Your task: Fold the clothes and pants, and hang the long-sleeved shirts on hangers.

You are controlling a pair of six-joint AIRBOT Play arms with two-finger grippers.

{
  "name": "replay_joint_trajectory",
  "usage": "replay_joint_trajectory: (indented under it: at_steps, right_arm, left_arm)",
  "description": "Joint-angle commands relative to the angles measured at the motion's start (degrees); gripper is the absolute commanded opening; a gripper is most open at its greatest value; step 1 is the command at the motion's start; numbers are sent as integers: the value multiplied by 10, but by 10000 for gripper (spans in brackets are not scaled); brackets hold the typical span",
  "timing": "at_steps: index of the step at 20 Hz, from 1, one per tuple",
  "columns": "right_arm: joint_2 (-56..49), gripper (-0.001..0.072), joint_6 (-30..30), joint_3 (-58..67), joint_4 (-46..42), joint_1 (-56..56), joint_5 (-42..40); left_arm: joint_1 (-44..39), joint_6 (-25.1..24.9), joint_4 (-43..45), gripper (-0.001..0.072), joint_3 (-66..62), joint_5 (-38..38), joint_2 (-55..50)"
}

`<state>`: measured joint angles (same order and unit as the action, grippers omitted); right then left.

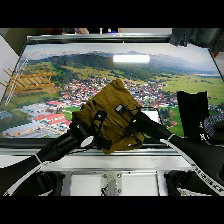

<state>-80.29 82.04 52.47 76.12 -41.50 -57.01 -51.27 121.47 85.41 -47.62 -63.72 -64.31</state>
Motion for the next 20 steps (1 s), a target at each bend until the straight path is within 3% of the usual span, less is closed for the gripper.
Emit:
replay_joint_trajectory:
  at_steps: [1,2,3,4,11,17,18,19,20]
  right_arm:
    - [-2,475,-4,0,7,-2,-16]
    - [-2,480,-1,0,11,-2,-30]
    - [-1,571,0,0,13,-2,-43]
    - [-1,720,0,0,15,-2,-56]
    - [-1,720,6,0,32,-22,-70]
    - [-8,720,6,0,24,-51,-30]
    - [-10,718,6,0,13,-51,-32]
    - [-12,638,3,0,-1,-50,-34]
    - [-12,438,2,0,-18,-50,-37]
  left_arm:
    - [0,-1,0,20,0,-15,0]
    - [0,-1,1,19,0,-18,0]
    - [0,-1,0,20,0,-19,0]
    - [0,-1,0,20,0,-18,0]
    - [0,-1,0,19,0,-16,0]
    - [0,-1,0,20,0,-17,0]
    - [0,-1,0,19,0,-17,0]
    - [0,-1,0,20,0,-18,1]
    - [0,-1,0,19,0,-18,3]
